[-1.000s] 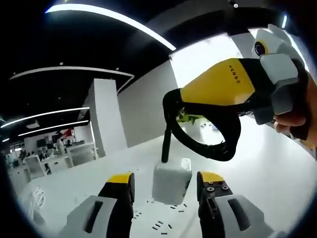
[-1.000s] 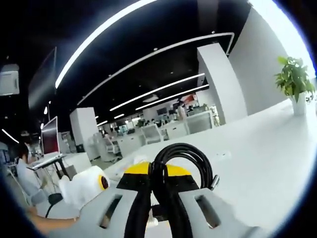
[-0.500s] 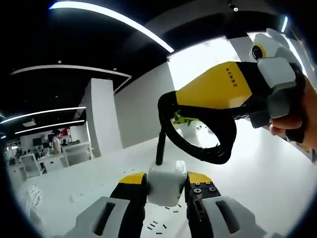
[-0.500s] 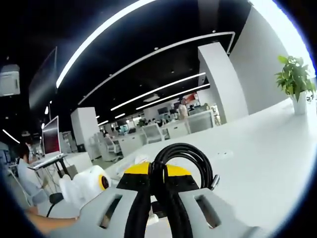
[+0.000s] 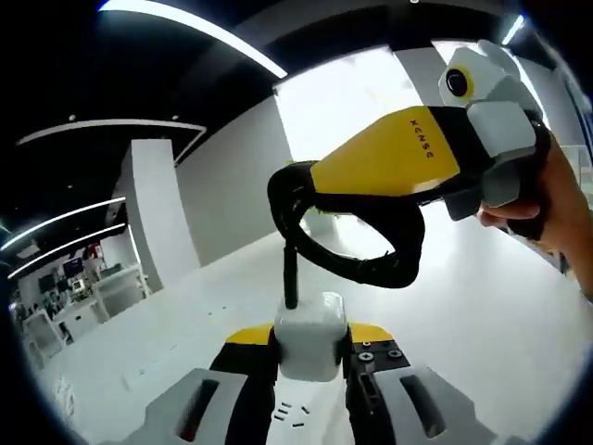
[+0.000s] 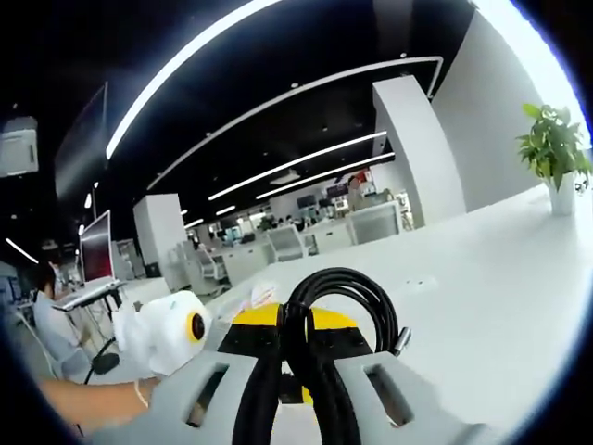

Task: Straighten the power strip on the desk, plug the charger into it

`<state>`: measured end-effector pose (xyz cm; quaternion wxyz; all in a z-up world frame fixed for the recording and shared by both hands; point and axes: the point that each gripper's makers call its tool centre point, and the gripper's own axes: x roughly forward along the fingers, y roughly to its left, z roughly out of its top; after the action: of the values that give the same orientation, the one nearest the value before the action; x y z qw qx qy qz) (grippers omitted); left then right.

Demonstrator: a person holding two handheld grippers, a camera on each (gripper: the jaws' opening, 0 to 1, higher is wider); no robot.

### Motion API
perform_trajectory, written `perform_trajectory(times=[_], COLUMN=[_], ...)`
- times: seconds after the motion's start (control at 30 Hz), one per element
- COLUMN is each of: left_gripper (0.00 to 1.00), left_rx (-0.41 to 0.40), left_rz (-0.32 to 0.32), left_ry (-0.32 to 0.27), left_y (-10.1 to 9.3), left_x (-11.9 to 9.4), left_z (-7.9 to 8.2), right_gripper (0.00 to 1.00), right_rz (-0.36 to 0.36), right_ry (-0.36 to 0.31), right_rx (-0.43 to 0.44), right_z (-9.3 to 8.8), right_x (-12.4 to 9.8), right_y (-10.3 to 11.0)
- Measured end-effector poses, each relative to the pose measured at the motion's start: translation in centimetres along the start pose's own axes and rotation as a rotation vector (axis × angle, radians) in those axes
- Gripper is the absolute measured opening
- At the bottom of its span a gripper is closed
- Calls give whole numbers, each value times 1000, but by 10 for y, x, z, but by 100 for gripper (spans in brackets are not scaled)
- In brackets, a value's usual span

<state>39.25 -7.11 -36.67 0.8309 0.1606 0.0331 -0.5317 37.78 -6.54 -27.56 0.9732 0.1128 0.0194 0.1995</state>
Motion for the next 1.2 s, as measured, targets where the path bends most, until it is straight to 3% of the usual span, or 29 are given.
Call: perform_trajectory(times=[0.2,0.4,0.57,0.67,1.2], left_gripper=[26,26,25,25,26], left_rx=[64,42,-6,-20,-106], left_rz=[-78,-167,-203,-207,-269], left_ry=[44,44,20,18,48], left_y=[2,3,7,23,35], left_x=[-4,-11,-16,-8,-13], left_z=[-8,-13,-15,-15,-22], right_gripper=[7,7,7,7,7], right_rz=[17,52,81,94,122], right_ry=[34,74,114,134,193], right_rx=[-27,-79,-113,-134,-167], right_z=[-7,-10,-10,-10,-16], right_x=[4,11,19,24,40], right_y=[3,10,14,17,23])
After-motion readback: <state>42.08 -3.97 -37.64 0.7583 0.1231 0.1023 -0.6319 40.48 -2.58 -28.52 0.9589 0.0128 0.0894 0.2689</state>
